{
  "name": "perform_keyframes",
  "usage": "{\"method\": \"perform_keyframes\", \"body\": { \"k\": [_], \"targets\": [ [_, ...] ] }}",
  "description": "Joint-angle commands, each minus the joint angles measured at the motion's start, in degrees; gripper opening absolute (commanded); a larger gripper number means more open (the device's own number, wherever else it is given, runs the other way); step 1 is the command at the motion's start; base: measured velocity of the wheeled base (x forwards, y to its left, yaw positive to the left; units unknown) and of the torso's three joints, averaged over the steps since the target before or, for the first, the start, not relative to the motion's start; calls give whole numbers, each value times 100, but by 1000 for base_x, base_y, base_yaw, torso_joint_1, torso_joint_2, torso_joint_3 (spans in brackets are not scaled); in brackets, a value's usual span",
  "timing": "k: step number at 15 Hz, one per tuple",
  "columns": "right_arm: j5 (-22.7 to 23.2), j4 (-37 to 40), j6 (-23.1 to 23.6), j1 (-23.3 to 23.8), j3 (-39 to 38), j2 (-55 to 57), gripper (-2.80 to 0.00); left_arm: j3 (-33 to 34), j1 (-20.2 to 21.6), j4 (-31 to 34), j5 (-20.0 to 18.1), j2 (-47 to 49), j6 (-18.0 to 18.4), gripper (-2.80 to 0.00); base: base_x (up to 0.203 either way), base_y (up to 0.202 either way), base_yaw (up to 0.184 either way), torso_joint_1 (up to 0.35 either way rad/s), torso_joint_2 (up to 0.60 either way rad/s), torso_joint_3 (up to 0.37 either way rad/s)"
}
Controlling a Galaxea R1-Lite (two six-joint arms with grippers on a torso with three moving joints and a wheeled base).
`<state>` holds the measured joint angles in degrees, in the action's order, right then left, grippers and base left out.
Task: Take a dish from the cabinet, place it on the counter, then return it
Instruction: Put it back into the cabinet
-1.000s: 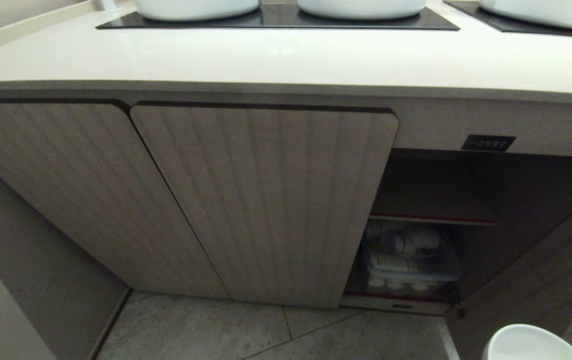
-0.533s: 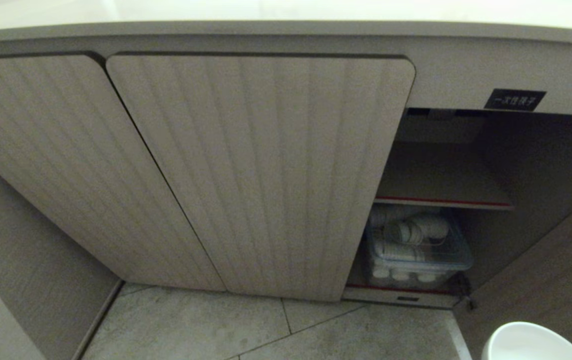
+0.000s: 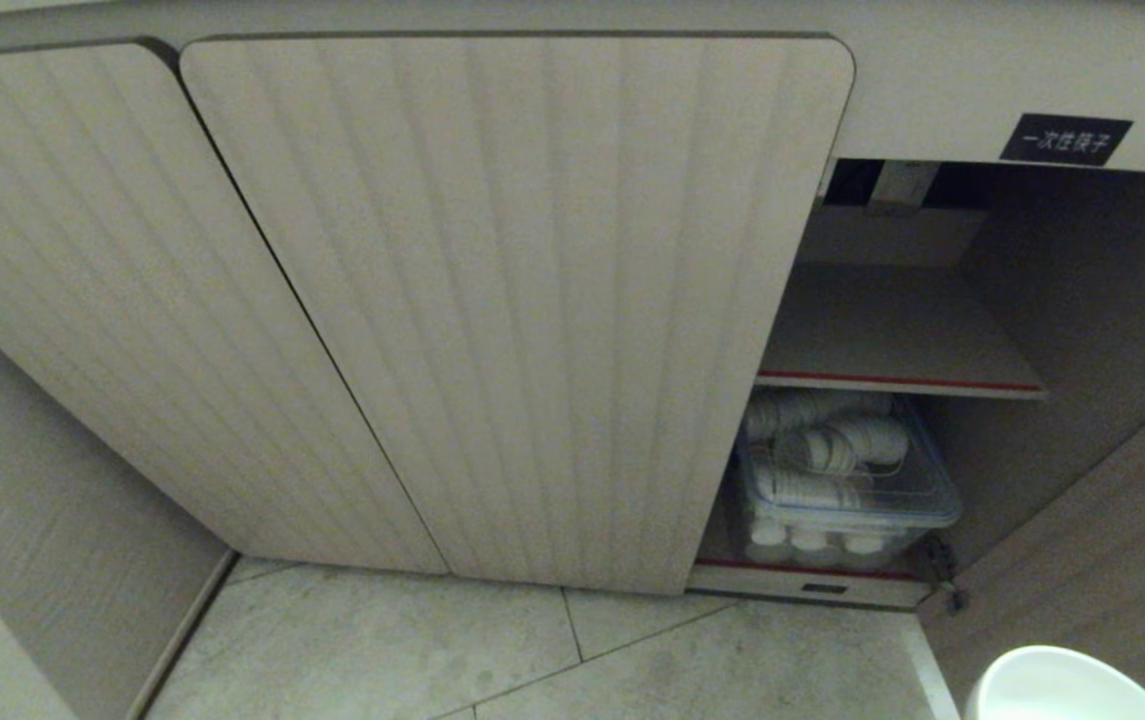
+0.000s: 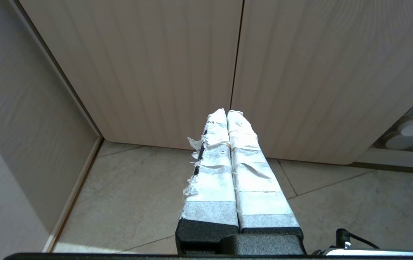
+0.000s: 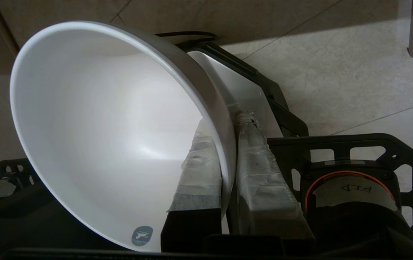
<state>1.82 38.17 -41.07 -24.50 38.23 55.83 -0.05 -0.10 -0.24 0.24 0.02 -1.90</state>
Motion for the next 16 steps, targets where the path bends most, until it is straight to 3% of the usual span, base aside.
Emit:
{"method": "perform_keyframes", "body": {
  "k": [1, 16],
  "targets": [
    [3, 24, -24, -2, -9, -2, -280, 5, 1, -2, 2, -2, -3, -280, 0, 0, 0, 0, 0, 0],
    [-55, -64, 17, 7, 53, 33, -280, -3, 1, -2, 2, -2, -3, -280, 0, 0, 0, 0, 0, 0]
  ]
}}
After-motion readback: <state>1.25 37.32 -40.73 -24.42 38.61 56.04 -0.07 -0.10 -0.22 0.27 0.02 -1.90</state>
